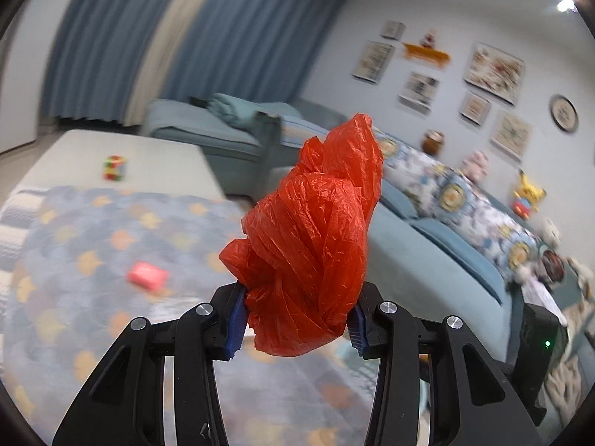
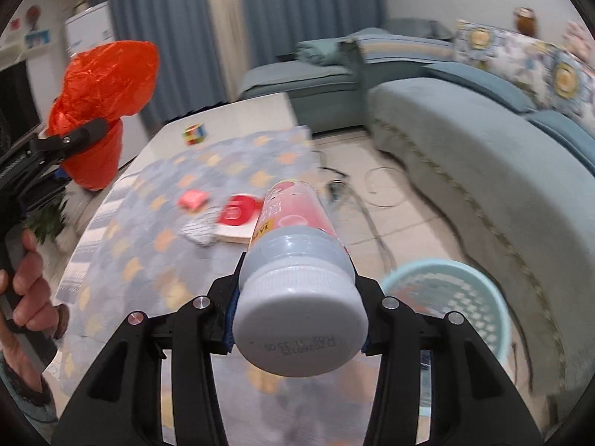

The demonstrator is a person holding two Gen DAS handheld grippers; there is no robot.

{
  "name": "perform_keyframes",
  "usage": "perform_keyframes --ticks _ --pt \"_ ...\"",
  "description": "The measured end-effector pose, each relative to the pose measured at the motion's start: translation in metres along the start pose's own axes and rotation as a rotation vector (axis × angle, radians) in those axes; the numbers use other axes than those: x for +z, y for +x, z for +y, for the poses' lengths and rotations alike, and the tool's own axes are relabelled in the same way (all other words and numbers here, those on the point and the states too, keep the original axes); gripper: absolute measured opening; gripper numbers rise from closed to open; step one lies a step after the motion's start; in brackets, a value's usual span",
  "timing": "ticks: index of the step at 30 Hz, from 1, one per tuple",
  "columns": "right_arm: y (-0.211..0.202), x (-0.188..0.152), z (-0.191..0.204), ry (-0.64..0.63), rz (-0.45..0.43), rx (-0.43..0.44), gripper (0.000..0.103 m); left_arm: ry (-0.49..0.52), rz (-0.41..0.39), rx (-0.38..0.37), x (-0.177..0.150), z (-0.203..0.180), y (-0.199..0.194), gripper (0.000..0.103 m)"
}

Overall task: Collect trash
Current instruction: 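Carry the bag and tube over the blue basket and open both tools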

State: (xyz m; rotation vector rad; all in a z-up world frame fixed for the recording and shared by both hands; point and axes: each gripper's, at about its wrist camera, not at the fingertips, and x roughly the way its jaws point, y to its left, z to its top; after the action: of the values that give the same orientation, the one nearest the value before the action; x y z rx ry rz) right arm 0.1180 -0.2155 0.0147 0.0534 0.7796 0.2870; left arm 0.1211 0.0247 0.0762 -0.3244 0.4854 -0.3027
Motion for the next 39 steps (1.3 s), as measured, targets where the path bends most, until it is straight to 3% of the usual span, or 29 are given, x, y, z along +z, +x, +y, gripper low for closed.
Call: perform_keyframes --ticks 5,13,19,22,27,29,31,39 --pt "-0.023 -0.015 -0.060 0.064 -0.017 -0.101 0.043 0.029 0.081 -0.078 -0.021 -0.067 0.043 0.042" --pt "-0.018 -0.048 -0.140 0.174 0.027 -0.193 0.043 0.066 0.268 -0.153 -0.079 -0.122 0.120 0.042" --pt "0.028 -0.087 -0.181 0.278 0.141 -0.214 0.043 0.129 0.447 -0.179 -0.130 -0.133 0.169 0.042" --pt "0.052 -0.110 -0.200 0.358 0.225 -0.231 0.043 0.175 0.492 -0.173 -0.145 -0.138 0.181 0.042" --pt "0.063 -0.131 -0.212 0.447 0.271 -0.223 0.044 0.205 0.532 -0.184 -0.156 -0.145 0.193 0.044" --pt "0.063 -0.132 -0.217 0.472 0.271 -0.212 0.047 0.185 0.542 -0.197 -0.158 -0.142 0.194 0.048" --pt "0.059 -0.131 -0.220 0.494 0.259 -0.195 0.051 0.168 0.546 -0.199 -0.158 -0.141 0.194 0.059" --pt "0.026 -0.132 -0.219 0.521 0.207 -0.172 0.052 0.196 0.506 -0.230 -0.150 -0.143 0.173 0.069"
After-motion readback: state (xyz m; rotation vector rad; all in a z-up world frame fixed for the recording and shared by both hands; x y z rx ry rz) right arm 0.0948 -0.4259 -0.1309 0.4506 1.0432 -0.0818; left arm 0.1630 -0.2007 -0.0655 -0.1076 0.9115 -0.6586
